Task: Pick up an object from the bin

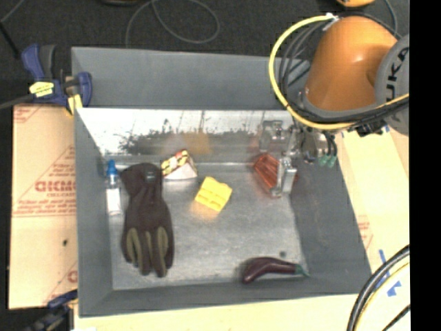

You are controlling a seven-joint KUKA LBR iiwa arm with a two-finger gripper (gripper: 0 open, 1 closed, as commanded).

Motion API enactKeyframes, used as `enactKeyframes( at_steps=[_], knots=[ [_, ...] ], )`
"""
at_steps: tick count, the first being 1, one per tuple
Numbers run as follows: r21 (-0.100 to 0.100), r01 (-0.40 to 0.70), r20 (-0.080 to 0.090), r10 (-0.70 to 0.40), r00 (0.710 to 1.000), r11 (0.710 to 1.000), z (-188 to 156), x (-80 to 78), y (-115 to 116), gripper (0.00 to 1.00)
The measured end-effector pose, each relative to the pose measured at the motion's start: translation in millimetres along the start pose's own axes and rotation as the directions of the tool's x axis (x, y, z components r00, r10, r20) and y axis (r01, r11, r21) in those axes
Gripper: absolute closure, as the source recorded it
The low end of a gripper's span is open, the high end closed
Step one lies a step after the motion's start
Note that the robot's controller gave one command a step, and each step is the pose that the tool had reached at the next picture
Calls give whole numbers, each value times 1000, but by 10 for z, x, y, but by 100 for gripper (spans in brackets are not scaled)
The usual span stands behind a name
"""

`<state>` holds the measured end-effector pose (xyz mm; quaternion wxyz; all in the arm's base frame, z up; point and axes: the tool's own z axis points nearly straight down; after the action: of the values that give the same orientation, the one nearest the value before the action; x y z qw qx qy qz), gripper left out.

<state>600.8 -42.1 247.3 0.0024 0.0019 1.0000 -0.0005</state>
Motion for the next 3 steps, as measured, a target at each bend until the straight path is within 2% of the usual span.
enactKeyframes(
  at_steps=[1,2,3],
  knots=[
    [1,69,4,-69,998,998,391,-40,39,0],
    [0,91,0,-91,996,996,578,-34,63,0],
    [0,66,8,-66,998,998,941,-74,49,0]
  ],
)
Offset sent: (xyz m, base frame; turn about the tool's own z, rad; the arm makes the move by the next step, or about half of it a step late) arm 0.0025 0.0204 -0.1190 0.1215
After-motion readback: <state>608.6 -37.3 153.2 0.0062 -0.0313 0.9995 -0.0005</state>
